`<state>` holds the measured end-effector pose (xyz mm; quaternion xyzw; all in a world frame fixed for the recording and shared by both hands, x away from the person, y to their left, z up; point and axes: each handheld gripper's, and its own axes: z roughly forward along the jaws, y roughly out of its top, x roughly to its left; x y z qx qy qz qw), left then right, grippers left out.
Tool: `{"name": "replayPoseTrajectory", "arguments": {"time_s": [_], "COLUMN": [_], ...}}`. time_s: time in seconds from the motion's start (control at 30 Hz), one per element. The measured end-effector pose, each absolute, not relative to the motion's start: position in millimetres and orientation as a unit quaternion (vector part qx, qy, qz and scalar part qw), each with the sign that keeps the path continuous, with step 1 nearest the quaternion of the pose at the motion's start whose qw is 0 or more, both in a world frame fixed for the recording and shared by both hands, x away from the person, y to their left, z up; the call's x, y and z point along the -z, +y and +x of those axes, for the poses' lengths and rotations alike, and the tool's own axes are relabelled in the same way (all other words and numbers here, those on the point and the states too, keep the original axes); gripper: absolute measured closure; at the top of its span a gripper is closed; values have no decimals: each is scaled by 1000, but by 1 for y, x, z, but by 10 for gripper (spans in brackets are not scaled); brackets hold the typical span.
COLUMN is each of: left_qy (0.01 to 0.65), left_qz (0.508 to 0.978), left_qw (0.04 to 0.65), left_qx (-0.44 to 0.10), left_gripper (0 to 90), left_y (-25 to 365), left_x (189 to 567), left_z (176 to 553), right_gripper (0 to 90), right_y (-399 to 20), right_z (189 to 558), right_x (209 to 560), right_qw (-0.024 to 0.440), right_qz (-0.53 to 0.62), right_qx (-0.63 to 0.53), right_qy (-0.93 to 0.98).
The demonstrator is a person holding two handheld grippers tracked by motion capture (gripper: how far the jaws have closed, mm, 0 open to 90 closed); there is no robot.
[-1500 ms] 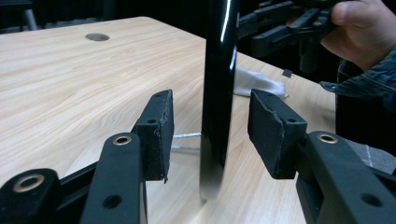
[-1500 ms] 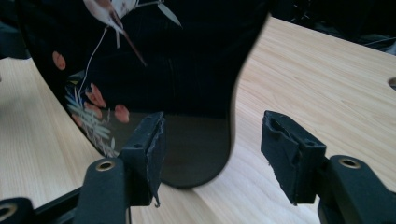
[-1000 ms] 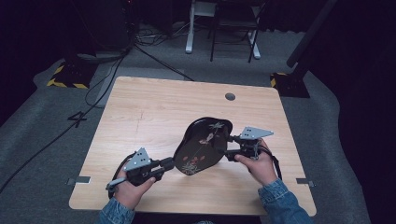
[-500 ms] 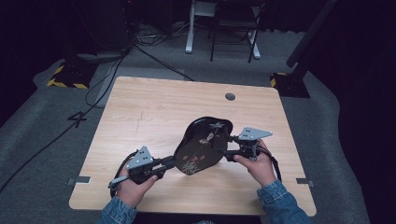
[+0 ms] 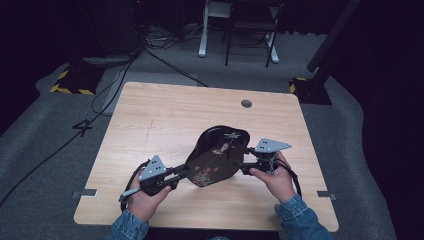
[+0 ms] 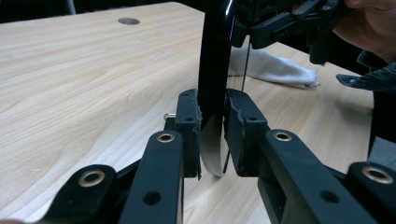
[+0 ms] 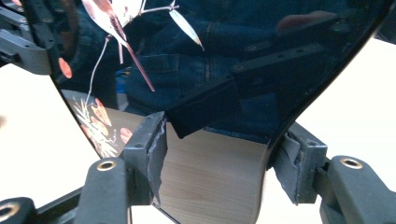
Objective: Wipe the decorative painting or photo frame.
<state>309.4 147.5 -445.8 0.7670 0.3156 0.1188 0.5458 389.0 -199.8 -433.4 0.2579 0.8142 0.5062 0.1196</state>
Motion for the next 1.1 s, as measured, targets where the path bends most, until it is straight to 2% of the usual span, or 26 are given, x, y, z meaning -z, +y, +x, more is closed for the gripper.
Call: {"name": "replayPoseTrajectory", "arguments": {"time_s": [0.33,0.9,1.1], "left_qy": [306,242,237], "left_qz": [777,805,802], "left_qw": [538,533,543], "left_qx": [-112,-95,-79], "left_gripper": [760,738,728], "left_y": [147,141,140], "left_x": [442,431,437], "left_z": [315,354,369], "right_gripper": [406,415,424], "right_y": [-199,-204,-206], "right_z": [383,348,342], "right_x": [429,415,419], "right_qw": [124,202,207], "right_qz": [282,345,356], "right_qx": [-494,-449,-444], "right_qy": [813,799,796]}}
